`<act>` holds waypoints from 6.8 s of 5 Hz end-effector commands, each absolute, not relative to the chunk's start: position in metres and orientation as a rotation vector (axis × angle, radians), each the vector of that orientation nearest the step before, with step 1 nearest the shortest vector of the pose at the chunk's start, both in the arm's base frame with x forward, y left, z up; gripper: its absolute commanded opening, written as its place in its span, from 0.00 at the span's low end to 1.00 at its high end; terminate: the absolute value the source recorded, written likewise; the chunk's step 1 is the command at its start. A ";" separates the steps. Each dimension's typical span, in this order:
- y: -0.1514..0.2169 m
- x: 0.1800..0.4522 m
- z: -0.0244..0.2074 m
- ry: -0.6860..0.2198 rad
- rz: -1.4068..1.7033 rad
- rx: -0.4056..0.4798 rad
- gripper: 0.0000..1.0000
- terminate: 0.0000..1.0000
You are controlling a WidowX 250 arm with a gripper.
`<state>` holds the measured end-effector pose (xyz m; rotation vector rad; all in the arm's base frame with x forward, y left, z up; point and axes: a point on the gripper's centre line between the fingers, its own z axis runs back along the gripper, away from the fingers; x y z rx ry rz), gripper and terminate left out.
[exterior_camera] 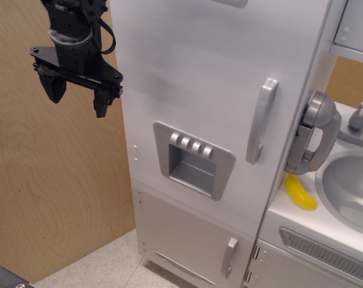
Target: Open fridge
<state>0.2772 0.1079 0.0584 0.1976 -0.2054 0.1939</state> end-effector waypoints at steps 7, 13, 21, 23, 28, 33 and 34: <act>-0.087 0.319 0.088 -0.344 -0.034 0.034 1.00 0.00; -0.083 0.343 0.082 -0.471 0.030 0.044 0.00 0.00; -0.135 0.233 0.073 -0.208 -0.251 0.082 1.00 0.00; -0.163 0.270 0.069 -0.197 -0.237 0.072 1.00 0.00; -0.070 0.263 0.079 -0.228 0.033 0.320 1.00 0.00; 0.058 0.203 0.074 -0.248 0.261 0.315 1.00 0.00; 0.083 0.209 0.069 -0.244 0.292 0.270 1.00 0.00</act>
